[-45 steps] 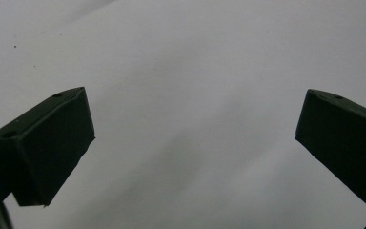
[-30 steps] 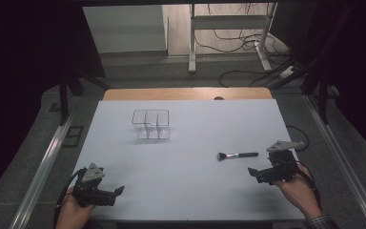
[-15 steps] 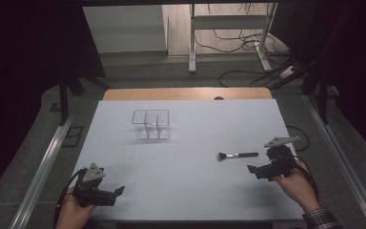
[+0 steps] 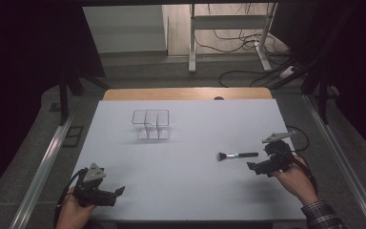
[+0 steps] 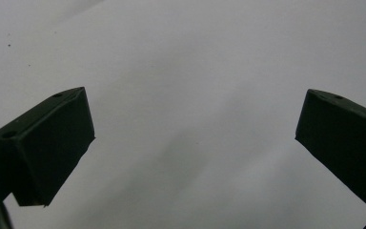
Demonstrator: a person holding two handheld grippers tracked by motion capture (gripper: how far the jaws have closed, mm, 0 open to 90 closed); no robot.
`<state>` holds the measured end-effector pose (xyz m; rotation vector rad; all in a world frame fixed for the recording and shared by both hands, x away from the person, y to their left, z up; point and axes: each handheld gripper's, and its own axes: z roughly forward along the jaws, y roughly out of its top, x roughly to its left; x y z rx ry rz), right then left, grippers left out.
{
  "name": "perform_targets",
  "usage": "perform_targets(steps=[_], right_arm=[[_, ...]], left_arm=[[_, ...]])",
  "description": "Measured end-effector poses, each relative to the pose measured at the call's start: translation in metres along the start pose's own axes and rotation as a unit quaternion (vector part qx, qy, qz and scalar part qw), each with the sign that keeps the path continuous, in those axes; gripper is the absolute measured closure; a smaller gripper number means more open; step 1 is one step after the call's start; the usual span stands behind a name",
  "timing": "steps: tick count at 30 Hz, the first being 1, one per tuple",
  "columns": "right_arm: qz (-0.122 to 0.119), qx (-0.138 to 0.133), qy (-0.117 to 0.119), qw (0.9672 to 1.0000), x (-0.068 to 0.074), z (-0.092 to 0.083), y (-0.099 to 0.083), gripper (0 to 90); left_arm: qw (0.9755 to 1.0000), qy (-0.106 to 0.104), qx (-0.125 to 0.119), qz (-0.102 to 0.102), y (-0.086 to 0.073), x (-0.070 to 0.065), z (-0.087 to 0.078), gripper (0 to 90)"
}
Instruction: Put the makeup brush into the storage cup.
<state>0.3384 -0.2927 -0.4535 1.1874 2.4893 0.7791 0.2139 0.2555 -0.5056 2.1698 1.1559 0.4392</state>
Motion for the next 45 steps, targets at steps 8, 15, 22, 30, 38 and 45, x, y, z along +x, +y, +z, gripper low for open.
perform_targets(steps=[8,15,22,30,38,45], right_arm=[[0.001,0.007,-0.005,1.0000,-0.003,0.002,0.005,0.0],[0.006,0.011,-0.004,0.9999,-0.004,0.006,0.008,0.0],[-0.004,0.019,-0.002,0.9998,-0.005,0.010,0.014,0.0],[-0.013,0.026,-0.002,0.9996,-0.004,0.016,0.022,0.0],[-0.023,0.042,-0.001,0.9989,-0.003,0.024,0.030,0.0],[-0.026,0.049,-0.001,0.9985,-0.004,0.030,0.034,0.0]], left_arm=[[1.0000,0.001,-0.001,0.000,0.000,0.000,0.000,0.0],[1.0000,0.001,0.000,0.000,0.000,0.000,0.000,0.0],[1.0000,0.000,-0.001,0.000,0.000,0.000,0.001,0.0],[1.0000,0.000,0.000,0.000,0.001,0.000,0.001,0.0],[1.0000,-0.001,0.001,0.000,0.001,0.000,0.001,0.0],[1.0000,-0.001,0.002,0.003,0.001,0.000,0.001,0.0]])
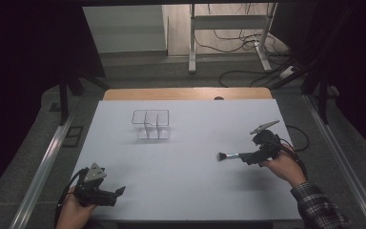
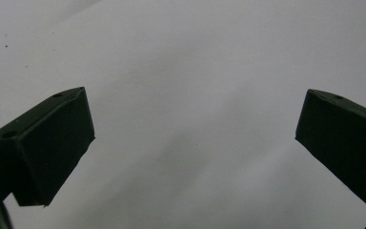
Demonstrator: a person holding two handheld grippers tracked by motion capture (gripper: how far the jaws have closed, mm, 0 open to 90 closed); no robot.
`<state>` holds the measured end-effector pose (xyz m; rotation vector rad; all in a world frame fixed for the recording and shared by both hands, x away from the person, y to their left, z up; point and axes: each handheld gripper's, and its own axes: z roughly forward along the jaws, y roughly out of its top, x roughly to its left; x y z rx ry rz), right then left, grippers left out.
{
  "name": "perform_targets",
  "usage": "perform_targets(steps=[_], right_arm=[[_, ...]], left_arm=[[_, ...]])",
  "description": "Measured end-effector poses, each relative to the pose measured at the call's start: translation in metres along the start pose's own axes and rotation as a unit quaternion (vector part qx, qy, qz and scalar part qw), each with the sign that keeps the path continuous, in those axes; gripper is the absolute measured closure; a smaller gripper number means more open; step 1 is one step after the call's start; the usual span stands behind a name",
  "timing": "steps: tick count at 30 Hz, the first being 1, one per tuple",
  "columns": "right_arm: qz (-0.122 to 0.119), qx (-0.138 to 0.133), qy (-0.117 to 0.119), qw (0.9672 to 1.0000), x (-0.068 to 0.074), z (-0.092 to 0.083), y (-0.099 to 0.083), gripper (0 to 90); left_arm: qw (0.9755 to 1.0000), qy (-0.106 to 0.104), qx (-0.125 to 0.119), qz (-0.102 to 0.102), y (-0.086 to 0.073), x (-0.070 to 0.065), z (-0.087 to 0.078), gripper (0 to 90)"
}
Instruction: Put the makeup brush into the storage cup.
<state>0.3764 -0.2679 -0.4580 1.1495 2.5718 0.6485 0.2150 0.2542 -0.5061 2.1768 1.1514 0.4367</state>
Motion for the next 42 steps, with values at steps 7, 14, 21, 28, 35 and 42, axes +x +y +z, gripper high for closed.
perform_targets(steps=[7,14,21,28,35,42], right_arm=[[-0.007,0.003,-0.002,1.0000,0.001,0.004,0.004,0.0],[-0.010,0.010,0.001,0.9999,0.001,0.011,0.010,0.0],[-0.015,0.014,0.004,0.9998,0.002,0.015,0.015,0.0],[-0.022,0.019,0.008,0.9996,0.004,0.020,0.022,0.0],[-0.028,0.023,0.010,0.9993,0.006,0.024,0.027,0.0],[-0.035,0.025,0.013,0.9990,0.010,0.029,0.034,0.0]], left_arm=[[1.0000,0.000,0.001,0.000,0.000,0.000,0.000,0.0],[1.0000,0.000,0.001,0.002,0.000,0.000,0.000,0.0],[1.0000,0.000,0.002,0.003,0.000,-0.001,0.001,0.0],[1.0000,0.000,0.003,0.004,0.000,-0.001,0.001,0.0],[1.0000,-0.001,0.003,0.005,0.001,-0.001,0.001,0.0],[1.0000,-0.001,0.004,0.006,0.001,-0.001,0.001,0.0]])
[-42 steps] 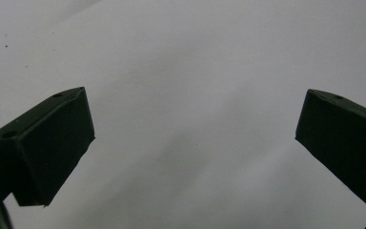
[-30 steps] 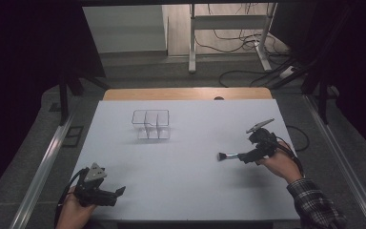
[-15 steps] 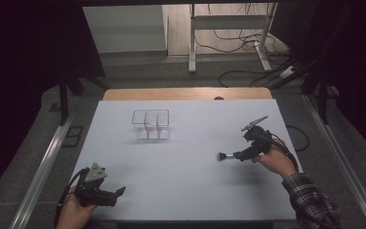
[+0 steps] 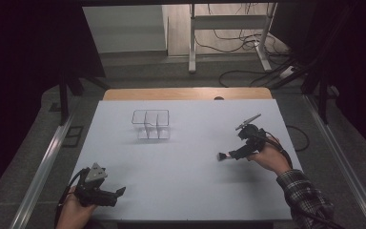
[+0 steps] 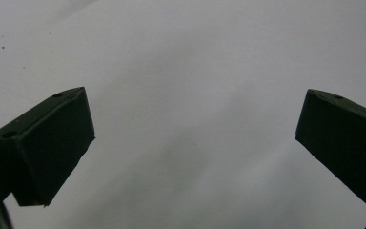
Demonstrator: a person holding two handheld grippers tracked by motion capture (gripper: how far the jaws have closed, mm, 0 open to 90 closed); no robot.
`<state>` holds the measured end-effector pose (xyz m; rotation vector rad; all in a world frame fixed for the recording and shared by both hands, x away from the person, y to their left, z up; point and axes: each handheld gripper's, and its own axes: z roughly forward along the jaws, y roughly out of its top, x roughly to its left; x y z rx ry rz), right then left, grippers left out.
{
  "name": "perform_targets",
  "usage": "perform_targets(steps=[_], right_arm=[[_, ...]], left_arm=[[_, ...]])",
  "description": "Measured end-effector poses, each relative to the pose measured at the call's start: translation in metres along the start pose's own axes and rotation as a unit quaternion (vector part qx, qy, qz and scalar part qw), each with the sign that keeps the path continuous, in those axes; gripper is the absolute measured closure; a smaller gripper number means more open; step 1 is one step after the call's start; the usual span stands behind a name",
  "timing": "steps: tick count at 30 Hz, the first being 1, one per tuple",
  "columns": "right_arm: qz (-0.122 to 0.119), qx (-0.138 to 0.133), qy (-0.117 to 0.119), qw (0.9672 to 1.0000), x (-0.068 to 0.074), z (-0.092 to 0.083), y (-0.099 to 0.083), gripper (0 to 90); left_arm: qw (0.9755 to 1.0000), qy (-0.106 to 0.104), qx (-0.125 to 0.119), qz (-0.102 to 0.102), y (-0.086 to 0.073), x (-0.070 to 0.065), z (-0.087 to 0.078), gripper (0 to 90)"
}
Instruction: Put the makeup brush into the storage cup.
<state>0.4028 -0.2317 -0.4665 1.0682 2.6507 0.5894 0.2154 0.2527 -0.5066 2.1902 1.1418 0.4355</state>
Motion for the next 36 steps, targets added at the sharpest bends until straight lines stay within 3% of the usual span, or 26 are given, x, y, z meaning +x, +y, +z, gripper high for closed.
perform_targets(steps=[26,36], right_arm=[[0.003,0.029,0.008,0.9995,-0.006,0.024,-0.009,0.0],[-0.009,0.043,0.010,0.9990,-0.004,0.031,-0.010,1.8]], left_arm=[[1.0000,-0.001,0.003,0.002,0.000,0.000,0.001,0.0],[1.0000,-0.002,0.004,0.002,0.000,0.000,0.001,0.0]])
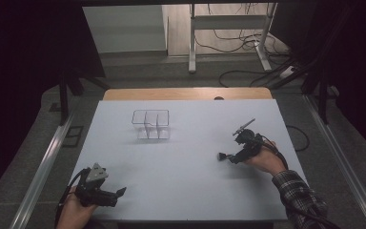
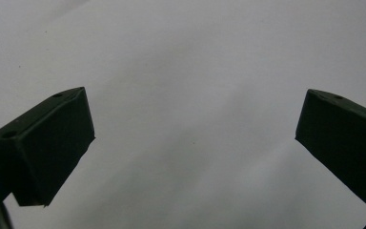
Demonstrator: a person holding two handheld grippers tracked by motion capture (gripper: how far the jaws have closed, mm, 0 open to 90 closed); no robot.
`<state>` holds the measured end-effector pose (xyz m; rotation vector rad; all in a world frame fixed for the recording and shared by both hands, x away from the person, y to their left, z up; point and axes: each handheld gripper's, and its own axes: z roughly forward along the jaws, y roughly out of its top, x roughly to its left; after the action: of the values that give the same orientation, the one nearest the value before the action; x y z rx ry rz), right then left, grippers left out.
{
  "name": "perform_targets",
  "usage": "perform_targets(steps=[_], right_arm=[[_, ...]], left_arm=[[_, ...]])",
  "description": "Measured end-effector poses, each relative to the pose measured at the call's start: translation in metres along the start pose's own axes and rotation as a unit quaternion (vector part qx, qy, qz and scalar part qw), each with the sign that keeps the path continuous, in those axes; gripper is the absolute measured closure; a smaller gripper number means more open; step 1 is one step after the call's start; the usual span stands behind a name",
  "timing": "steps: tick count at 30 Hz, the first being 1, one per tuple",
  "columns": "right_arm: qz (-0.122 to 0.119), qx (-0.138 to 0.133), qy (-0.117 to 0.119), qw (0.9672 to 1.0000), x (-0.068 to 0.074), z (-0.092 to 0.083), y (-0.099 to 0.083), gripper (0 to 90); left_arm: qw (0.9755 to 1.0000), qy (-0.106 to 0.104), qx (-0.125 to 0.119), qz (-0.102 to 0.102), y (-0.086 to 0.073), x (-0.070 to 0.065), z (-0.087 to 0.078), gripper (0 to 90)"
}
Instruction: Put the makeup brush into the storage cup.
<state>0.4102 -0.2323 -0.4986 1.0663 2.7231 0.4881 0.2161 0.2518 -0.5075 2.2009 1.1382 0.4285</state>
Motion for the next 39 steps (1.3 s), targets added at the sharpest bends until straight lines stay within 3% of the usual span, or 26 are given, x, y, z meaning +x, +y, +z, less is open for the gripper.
perform_targets(steps=[7,9,11,12,13,14,16,17,18,27,39], right_arm=[[-0.010,0.008,-0.001,0.9999,0.001,0.002,-0.001,11.2],[-0.015,0.011,0.007,0.9998,0.001,0.003,-0.001,20.6],[-0.014,0.011,0.012,0.9998,0.001,0.002,-0.001,23.4],[-0.015,0.011,0.013,0.9998,0.002,0.000,-0.001,34.4],[-0.015,0.011,0.013,0.9998,0.002,0.000,-0.001,34.4],[-0.013,0.017,0.010,0.9997,0.001,-0.003,0.000,48.7],[-0.011,0.020,0.009,0.9997,0.001,-0.004,0.000,53.4],[-0.008,0.025,0.011,0.9996,0.000,-0.005,0.001,62.2],[-0.007,0.035,0.016,0.9992,0.000,-0.007,0.001,78.1],[0.007,0.038,0.013,0.9992,0.001,-0.007,0.000,79.0],[0.032,-0.007,0.024,0.9992,-0.001,-0.013,-0.009,79.0]], left_arm=[[1.0000,0.000,0.001,0.000,0.000,0.000,0.000,0.0],[1.0000,0.000,0.001,0.000,0.000,0.000,0.000,0.0],[1.0000,0.000,0.001,0.000,0.000,0.000,0.000,0.0],[1.0000,-0.001,0.001,0.000,0.000,0.000,0.000,0.0],[1.0000,-0.001,0.001,0.000,0.000,0.000,0.000,0.0],[1.0000,-0.001,0.002,0.001,0.000,0.000,0.001,0.0],[1.0000,-0.001,0.002,0.001,0.000,0.000,0.001,0.0],[1.0000,0.000,0.004,0.003,0.000,0.000,0.000,0.0],[1.0000,0.000,0.003,0.003,0.000,0.000,0.000,0.0],[1.0000,0.000,0.002,0.001,0.000,0.000,0.001,0.0],[1.0000,-0.001,0.002,-0.001,0.001,0.000,0.001,0.0]])
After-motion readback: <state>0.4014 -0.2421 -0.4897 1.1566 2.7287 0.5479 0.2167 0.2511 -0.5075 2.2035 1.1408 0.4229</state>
